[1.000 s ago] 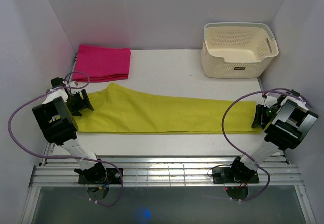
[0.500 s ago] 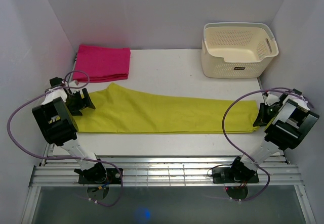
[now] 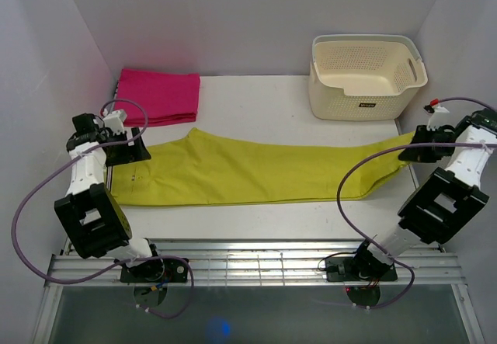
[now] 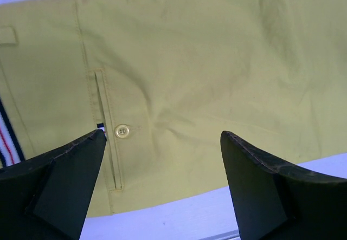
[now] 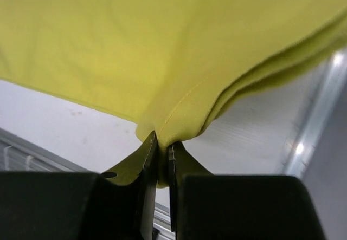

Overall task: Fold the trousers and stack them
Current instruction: Fold the trousers

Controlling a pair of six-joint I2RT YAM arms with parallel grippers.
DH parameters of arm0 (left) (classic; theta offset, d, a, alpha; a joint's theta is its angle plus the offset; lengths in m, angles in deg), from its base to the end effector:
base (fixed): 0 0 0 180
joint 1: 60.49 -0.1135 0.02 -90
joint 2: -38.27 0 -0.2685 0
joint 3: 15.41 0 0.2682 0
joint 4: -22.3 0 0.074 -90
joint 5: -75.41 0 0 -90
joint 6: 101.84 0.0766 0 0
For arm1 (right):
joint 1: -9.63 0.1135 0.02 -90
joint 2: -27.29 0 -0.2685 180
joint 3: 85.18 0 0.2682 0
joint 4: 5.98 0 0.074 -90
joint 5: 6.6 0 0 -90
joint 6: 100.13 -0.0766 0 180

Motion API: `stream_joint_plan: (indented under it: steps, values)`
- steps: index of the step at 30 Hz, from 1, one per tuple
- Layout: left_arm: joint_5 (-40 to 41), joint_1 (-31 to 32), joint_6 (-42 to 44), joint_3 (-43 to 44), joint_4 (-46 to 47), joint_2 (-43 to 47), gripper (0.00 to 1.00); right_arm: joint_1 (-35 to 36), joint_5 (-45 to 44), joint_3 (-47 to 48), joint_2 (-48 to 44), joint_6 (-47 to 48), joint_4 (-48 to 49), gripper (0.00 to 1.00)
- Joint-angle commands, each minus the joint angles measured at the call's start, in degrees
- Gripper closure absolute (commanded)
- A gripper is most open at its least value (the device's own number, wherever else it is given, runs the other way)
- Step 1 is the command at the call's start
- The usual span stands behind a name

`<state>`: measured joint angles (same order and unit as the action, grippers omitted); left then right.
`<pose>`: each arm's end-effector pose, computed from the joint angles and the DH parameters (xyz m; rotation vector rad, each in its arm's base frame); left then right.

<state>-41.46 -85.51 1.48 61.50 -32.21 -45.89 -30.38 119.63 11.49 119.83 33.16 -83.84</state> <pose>0.3101 0.1065 0.2214 -0.1056 2.5085 -0.3585 0.2876 -0.1823 0.2707 -0.1877 2.4869 0.3723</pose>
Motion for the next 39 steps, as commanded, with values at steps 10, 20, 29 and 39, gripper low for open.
stream_joint_plan:
  steps: [10, 20, 29, 39]
  values:
    - [0.7, 0.5, -0.7, -4.0, -2.3, -8.1, 0.02, 43.7, 15.0, -13.5, -8.9, -30.9, 29.1, 0.92]
    - [2.0, 0.5, -0.7, -7.1, -1.6, -8.3, 0.02, 60.3, 10.5, -17.8, -1.5, -46.8, 50.1, 0.92]
    - [2.8, 0.5, -1.7, -8.7, -0.3, -9.9, 0.02, 68.6, 7.5, -18.6, 2.7, -55.6, 60.3, 0.92]
    - [3.1, 0.5, -2.2, -9.4, 0.2, -10.0, 0.02, 73.2, 5.1, -18.4, 7.4, -61.6, 68.4, 0.92]
